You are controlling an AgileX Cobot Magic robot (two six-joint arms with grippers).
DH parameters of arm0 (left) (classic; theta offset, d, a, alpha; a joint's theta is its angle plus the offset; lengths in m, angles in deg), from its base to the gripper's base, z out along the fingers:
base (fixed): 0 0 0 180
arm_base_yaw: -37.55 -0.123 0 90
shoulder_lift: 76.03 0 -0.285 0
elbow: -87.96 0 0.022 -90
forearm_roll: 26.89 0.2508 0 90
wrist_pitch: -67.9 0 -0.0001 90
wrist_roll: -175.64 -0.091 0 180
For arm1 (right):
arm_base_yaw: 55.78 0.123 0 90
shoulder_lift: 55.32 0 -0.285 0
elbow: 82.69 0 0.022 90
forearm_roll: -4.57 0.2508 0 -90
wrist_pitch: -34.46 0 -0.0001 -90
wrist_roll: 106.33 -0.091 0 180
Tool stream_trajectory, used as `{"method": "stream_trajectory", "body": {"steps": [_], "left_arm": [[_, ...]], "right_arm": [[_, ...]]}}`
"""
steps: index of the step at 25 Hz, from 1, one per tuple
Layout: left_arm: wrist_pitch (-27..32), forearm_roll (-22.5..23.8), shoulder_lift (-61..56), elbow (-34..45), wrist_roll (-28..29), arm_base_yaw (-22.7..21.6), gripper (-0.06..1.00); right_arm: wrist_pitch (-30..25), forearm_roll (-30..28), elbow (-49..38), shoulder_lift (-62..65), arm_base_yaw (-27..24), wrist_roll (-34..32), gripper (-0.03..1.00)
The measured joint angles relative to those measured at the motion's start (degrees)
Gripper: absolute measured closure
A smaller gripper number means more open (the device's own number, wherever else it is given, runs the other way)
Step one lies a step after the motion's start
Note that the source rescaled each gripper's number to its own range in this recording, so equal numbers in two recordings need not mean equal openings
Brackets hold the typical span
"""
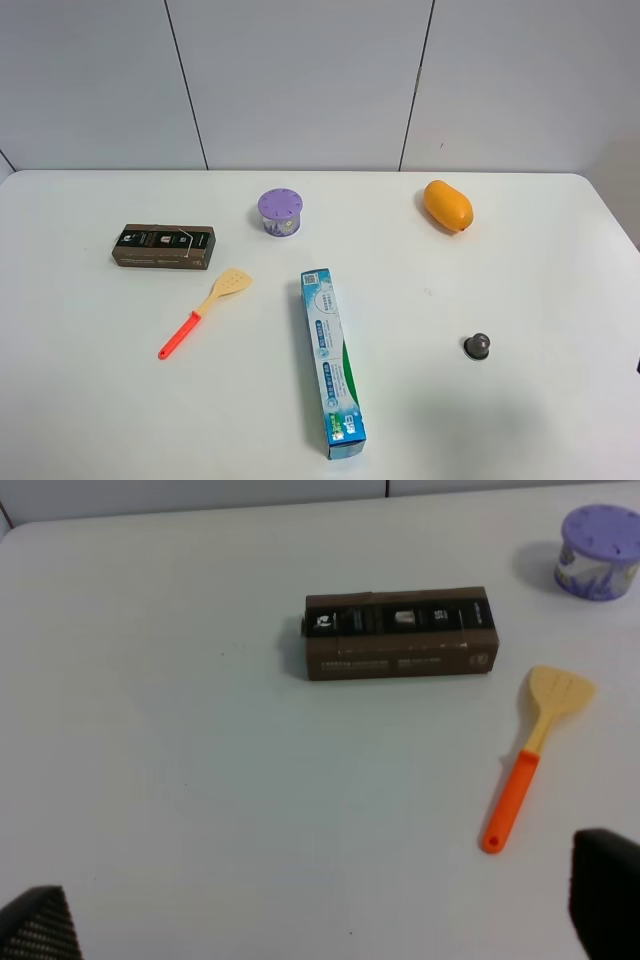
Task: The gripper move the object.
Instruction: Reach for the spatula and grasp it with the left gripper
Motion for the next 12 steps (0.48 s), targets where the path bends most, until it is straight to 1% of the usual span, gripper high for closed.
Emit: {"method": "stream_trajectory", "body": {"steps": [12], "left_arm": [[0.00,0.00,0.00,0.00,0.00,0.00,-0.06]], "right_arm": [[0.00,0.00,0.00,0.00,0.00,0.00,-0.03]]}}
